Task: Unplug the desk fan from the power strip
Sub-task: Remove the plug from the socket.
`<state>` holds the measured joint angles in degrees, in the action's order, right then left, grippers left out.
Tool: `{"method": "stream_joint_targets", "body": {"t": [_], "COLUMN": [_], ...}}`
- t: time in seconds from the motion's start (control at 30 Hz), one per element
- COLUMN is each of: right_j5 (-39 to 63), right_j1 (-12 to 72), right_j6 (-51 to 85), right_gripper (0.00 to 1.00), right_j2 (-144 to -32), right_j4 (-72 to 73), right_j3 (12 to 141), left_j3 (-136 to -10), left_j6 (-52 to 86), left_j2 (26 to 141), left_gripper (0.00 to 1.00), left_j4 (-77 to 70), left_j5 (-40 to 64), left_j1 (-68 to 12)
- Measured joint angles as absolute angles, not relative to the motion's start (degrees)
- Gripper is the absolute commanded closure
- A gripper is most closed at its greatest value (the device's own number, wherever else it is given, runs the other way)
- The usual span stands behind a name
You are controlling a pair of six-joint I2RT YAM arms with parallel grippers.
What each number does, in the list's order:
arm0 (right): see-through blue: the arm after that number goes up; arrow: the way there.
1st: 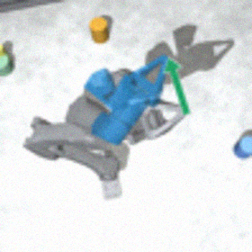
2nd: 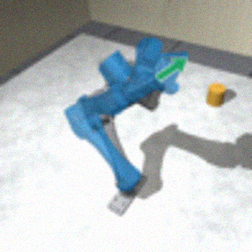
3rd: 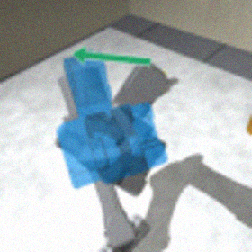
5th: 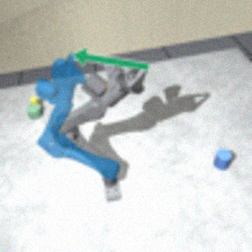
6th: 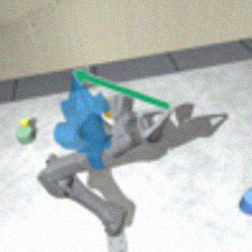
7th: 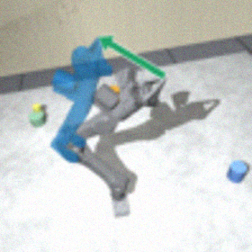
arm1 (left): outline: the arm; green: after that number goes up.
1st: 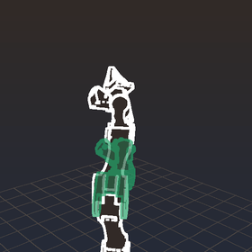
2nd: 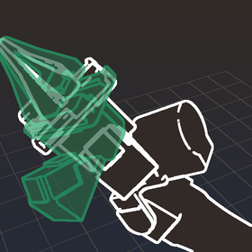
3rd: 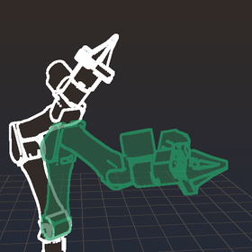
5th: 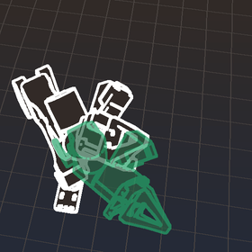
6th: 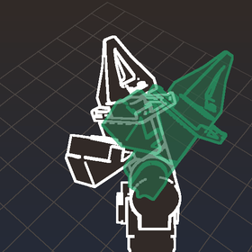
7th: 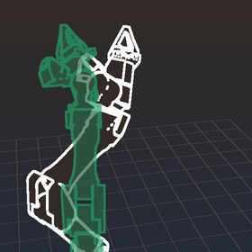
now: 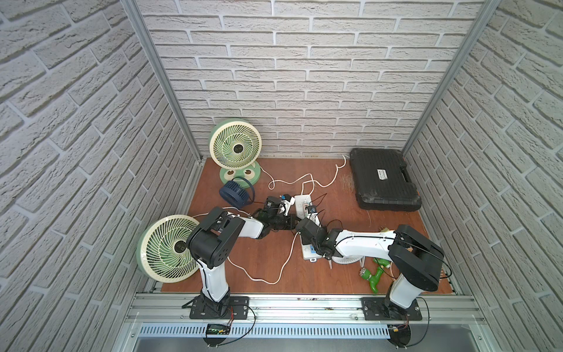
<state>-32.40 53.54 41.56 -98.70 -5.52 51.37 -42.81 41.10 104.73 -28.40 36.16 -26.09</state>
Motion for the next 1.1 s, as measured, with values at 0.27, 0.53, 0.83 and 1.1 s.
{"method": "stream_joint_targets", "body": {"t": [0.27,0.53,0.83,1.1], "right_j5": [-31.7,-32.1,-28.1,-30.6], "right_j1": [52.7,53.9,52.1,53.9], "right_j6": [44.1,44.8,47.2,47.2], "right_gripper": [0.97,0.97,0.96,0.96], "right_j2": [-97.9,-99.1,-96.5,-97.2], "right_j4": [-2.1,-6.2,-1.5,-7.6], "right_j3": [49.1,52.2,48.4,51.2], "left_j3": [-44.7,-45.0,-45.8,-46.6], "left_j6": [40.2,39.8,39.1,38.6], "left_j2": [105.4,105.4,105.4,105.6], "left_gripper": [1.00,1.00,1.00,1.00], "left_j4": [-25.9,-25.1,-23.3,-22.4], "left_j5": [36.2,36.0,36.1,36.2], "left_j1": [-26.3,-26.4,-26.4,-26.4]}}
